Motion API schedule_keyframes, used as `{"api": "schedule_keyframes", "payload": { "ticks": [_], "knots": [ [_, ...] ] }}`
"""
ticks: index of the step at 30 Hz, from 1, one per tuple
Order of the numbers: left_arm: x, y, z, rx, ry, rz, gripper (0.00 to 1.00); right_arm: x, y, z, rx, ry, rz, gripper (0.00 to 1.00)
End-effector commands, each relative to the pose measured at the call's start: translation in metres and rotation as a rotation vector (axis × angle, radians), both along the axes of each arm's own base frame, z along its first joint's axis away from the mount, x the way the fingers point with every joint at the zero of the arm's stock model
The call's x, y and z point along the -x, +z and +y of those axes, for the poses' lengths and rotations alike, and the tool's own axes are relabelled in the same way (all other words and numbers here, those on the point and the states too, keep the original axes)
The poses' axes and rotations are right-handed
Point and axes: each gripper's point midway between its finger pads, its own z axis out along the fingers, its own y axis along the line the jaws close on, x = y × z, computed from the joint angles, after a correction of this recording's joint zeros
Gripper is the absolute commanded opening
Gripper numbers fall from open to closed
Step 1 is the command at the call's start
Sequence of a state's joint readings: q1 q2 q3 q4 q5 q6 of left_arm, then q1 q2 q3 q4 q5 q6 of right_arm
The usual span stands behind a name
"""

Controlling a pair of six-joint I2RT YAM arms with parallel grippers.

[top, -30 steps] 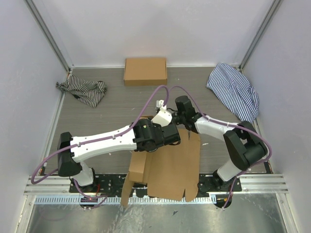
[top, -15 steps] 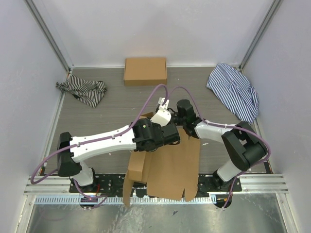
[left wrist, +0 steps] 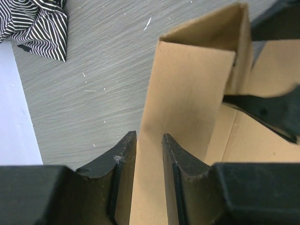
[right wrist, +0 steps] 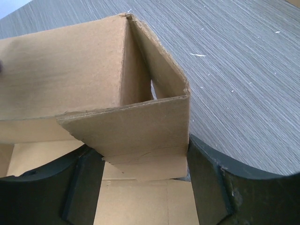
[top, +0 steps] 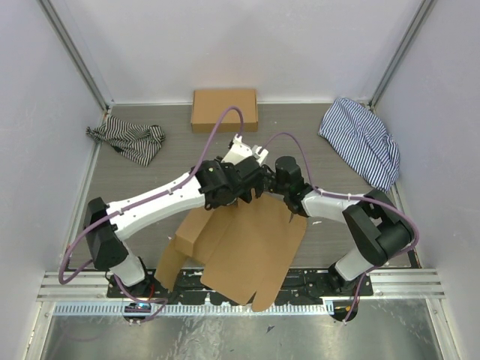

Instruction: Fold the paper box

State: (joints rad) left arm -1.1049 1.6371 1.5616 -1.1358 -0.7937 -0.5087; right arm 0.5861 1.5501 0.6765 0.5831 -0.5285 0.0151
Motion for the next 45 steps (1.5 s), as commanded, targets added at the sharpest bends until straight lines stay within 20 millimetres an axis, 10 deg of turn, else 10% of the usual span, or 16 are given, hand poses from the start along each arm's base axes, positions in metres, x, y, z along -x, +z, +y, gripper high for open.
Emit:
{"api": "schedule_keyframes", "payload": {
  "ticks": [1,20,45],
  "knots": [
    [-0.02,-0.007,0.005,0.02,-0.009,0.007,0.36,0.002,0.022,0.002,-0.067,0.0,-0.043,0.59],
    [-0.018,0.002,0.013,0.075,-0.019,0.008,0.35,0.027,0.028,0.03,-0.059,0.326,-0.044,0.8],
    [-0.011,-0.002,0.024,0.095,-0.005,0.015,0.35,0.038,0.034,0.013,-0.05,0.526,-0.04,0.97]
  ]
}}
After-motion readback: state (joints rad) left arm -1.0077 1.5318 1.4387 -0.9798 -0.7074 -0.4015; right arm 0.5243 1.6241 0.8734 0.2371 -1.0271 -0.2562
